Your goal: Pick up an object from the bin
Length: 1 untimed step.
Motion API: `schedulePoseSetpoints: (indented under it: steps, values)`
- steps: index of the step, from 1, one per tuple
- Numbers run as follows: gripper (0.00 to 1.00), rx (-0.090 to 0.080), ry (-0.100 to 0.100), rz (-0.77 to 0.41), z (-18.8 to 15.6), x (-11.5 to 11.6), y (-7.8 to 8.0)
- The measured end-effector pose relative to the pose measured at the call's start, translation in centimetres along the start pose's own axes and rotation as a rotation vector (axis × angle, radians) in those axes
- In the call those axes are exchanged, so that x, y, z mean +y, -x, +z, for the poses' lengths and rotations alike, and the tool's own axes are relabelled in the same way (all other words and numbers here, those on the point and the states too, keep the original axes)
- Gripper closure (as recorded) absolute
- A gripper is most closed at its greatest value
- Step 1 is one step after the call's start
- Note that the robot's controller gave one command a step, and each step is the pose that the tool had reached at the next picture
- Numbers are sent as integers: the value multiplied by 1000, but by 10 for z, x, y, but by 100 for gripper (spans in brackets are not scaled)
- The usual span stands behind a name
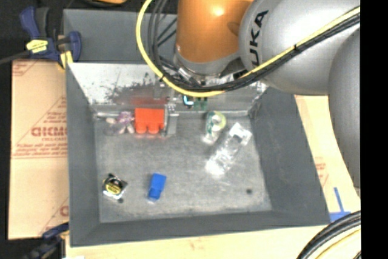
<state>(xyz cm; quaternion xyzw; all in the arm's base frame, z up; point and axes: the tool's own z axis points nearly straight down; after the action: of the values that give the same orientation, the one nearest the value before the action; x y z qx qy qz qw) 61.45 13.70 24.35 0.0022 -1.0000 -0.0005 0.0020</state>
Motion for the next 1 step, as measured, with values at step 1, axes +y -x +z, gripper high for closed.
schedulePoseSetpoints:
  steps: [1]
  values:
    - [0,2,-3,-102,127,14,-34]
